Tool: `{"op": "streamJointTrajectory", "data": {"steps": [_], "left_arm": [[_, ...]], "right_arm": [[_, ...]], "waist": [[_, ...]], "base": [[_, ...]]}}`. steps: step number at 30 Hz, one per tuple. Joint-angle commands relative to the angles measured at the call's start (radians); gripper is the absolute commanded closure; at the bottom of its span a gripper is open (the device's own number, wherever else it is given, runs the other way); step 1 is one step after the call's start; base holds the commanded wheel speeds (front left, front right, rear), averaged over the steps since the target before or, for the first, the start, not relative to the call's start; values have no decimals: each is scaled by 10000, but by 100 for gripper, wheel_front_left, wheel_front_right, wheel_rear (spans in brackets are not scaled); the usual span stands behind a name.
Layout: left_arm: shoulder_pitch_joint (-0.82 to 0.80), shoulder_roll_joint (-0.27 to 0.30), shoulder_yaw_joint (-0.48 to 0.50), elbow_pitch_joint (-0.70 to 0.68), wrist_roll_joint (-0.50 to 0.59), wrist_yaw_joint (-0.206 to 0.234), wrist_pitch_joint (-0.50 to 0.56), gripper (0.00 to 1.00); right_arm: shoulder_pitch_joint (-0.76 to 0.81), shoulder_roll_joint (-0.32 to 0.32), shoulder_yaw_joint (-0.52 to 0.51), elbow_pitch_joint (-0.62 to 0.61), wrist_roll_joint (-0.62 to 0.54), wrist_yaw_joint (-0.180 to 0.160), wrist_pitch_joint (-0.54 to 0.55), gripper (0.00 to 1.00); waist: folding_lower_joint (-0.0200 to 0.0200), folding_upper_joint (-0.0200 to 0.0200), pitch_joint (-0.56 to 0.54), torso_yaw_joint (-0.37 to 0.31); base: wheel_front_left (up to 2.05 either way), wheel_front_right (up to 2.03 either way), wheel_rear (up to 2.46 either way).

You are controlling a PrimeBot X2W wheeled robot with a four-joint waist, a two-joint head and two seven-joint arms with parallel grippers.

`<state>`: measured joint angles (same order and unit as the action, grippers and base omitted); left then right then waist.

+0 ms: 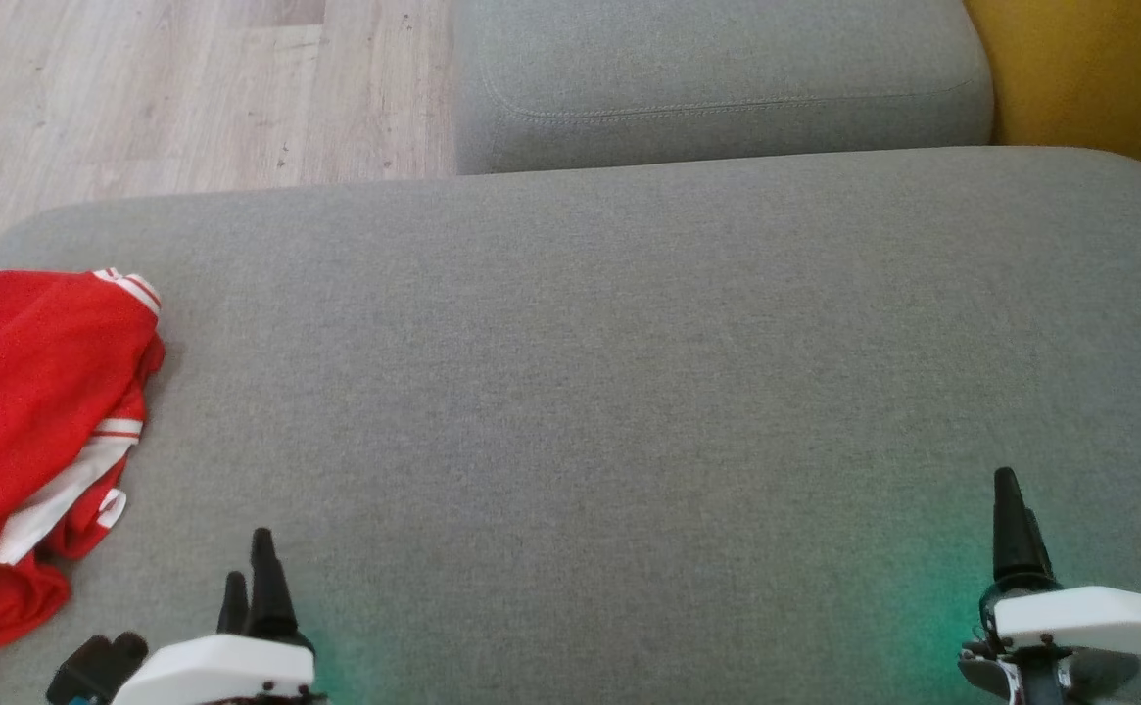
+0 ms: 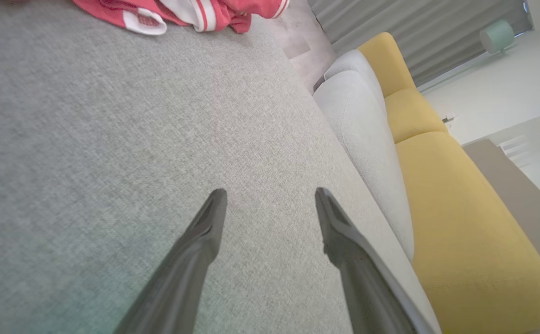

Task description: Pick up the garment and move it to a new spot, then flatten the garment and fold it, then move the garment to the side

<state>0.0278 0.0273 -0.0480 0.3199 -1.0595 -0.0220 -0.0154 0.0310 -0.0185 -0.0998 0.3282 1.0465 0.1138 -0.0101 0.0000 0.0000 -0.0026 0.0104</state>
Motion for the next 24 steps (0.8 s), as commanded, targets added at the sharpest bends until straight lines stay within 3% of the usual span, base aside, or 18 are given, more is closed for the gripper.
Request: {"op": "streamJointTrajectory", "data": {"steps": [1,24], "left_arm": [[-354,179,-17,-343,336,51,-118,0],[-421,574,-850,-461,3505,719,-822,0]], "right_arm": [[-502,-160,123,-410,-323,59,-115,0],[-499,-207,286,-799,-3495,92,-568,0]], "waist": [[0,0,0,1],[0,0,-38,77]], "base": [[0,0,0],[0,0,0]]}}
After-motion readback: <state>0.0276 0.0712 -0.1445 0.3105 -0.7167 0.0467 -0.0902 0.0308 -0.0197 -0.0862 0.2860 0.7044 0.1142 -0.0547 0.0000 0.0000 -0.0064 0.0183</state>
